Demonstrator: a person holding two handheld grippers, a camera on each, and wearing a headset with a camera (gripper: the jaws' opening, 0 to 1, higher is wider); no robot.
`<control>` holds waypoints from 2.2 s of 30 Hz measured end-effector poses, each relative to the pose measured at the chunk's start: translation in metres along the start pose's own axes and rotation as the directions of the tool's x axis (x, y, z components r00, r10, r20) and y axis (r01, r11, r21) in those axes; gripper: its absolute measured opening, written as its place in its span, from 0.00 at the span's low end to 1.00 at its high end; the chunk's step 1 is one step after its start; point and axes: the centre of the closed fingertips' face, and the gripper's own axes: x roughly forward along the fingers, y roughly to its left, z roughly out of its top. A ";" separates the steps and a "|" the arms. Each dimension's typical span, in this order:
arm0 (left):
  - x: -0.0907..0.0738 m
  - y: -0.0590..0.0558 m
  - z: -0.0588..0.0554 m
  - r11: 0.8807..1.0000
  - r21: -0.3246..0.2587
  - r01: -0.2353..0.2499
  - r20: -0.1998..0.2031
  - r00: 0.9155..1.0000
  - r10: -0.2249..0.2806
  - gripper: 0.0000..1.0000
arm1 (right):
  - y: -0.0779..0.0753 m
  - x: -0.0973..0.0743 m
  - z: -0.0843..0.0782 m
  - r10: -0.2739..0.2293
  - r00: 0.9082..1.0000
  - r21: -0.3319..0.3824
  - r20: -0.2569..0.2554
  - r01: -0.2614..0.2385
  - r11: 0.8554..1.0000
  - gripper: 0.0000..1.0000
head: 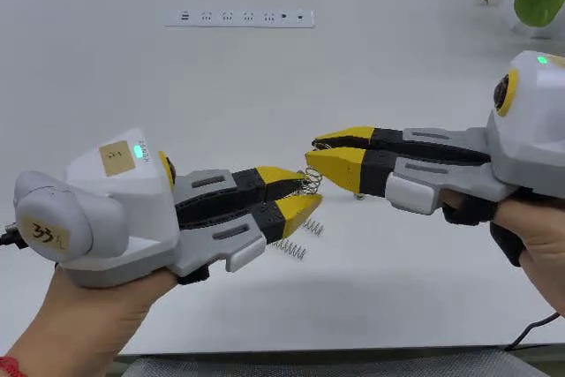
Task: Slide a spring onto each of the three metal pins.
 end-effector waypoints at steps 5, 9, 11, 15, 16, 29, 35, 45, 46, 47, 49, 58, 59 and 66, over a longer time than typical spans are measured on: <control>0.000 0.000 -0.001 1.000 0.003 -0.003 -0.007 1.000 0.003 0.12 | 0.002 0.000 0.002 0.005 1.000 -0.025 -0.008 -0.005 1.000 0.11; 0.001 0.000 -0.003 1.000 0.004 0.003 -0.014 1.000 -0.003 0.12 | 0.005 0.001 0.002 0.005 1.000 -0.066 -0.029 -0.007 0.998 0.11; 0.002 -0.001 -0.003 1.000 0.007 0.004 -0.016 1.000 -0.004 0.12 | 0.005 0.002 0.001 0.005 0.999 -0.085 -0.040 -0.009 0.996 0.11; 0.003 -0.003 -0.003 1.000 0.012 0.007 -0.020 1.000 -0.007 0.12 | 0.005 0.002 -0.001 0.004 0.998 -0.107 -0.060 -0.011 0.994 0.11; 0.003 -0.004 -0.003 1.000 0.013 0.007 -0.021 1.000 -0.007 0.12 | 0.004 0.002 -0.001 0.004 0.998 -0.111 -0.063 -0.011 0.994 0.11; 0.004 -0.005 -0.003 1.000 0.009 0.010 -0.022 1.000 -0.010 0.11 | 0.005 0.002 -0.003 0.002 0.996 -0.147 -0.090 -0.016 0.989 0.11; 0.004 -0.006 -0.004 1.000 0.012 0.020 -0.020 1.000 -0.020 0.10 | 0.004 0.001 -0.005 0.002 0.994 -0.162 -0.108 -0.020 0.987 0.12; 0.004 -0.009 -0.003 0.999 0.011 0.031 -0.012 0.999 -0.030 0.10 | 0.005 0.001 -0.006 0.007 0.992 -0.173 -0.126 -0.029 0.985 0.16; 0.004 -0.009 -0.003 0.999 0.011 0.032 -0.012 0.999 -0.032 0.10 | 0.005 0.001 -0.005 0.007 0.992 -0.173 -0.128 -0.029 0.984 0.18; 0.004 -0.009 -0.003 0.999 0.012 0.033 -0.014 0.999 -0.033 0.10 | 0.005 0.001 -0.005 0.008 0.992 -0.174 -0.130 -0.030 0.984 0.18; 0.004 -0.009 -0.003 0.999 0.013 0.036 -0.015 0.999 -0.035 0.10 | 0.005 0.000 -0.003 0.011 0.991 -0.178 -0.132 -0.034 0.984 0.19; 0.003 -0.011 -0.006 0.999 0.023 0.047 -0.027 0.999 -0.046 0.10 | 0.006 -0.009 -0.009 0.071 0.954 -0.248 -0.292 -0.147 0.958 0.29; 0.003 -0.011 -0.007 0.998 0.027 0.049 -0.031 0.998 -0.048 0.10 | 0.007 -0.011 -0.010 0.084 0.940 -0.269 -0.329 -0.179 0.946 0.30; 0.003 -0.014 -0.012 0.997 0.033 0.063 -0.043 0.997 -0.061 0.10 | 0.020 -0.012 -0.012 0.150 0.840 -0.329 -0.522 -0.361 0.873 0.30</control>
